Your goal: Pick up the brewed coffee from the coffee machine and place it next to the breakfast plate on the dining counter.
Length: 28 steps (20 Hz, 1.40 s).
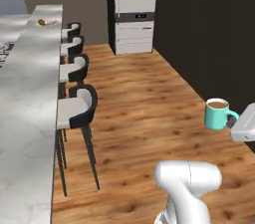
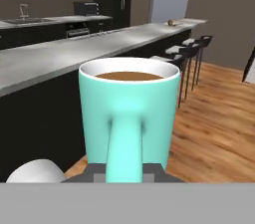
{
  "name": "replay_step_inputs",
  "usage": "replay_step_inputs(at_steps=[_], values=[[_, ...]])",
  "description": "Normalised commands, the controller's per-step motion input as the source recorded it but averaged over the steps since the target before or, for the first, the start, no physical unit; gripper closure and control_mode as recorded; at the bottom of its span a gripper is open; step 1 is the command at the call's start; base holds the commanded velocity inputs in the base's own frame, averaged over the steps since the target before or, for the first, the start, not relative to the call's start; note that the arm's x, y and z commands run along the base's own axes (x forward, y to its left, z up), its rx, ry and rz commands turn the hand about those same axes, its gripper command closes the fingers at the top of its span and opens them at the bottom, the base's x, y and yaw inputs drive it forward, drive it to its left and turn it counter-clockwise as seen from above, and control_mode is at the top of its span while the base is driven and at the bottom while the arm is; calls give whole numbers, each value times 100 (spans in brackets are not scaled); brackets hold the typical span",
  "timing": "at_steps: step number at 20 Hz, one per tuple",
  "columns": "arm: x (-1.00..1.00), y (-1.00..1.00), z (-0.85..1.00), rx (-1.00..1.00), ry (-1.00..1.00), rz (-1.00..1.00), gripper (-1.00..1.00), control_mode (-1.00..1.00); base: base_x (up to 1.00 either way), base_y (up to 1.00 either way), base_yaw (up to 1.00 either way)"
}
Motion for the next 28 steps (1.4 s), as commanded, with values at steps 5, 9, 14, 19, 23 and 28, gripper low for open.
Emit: replay_step_inputs(at_steps=[5, 9, 14, 19, 23, 28], values=[[0, 0, 0, 0, 0, 0, 100, 100, 100, -64, 43], [0, 0, 0, 0, 0, 0, 100, 100, 94, -69, 43], [0, 0, 0, 0, 0, 0, 100, 100, 95, -69, 41], [0, 0, 0, 0, 0, 0, 100, 100, 91, -72, 42], [0, 0, 0, 0, 0, 0, 100, 100, 84, -82, 40], [0, 0, 0, 0, 0, 0, 100, 100, 80, -86, 40]])
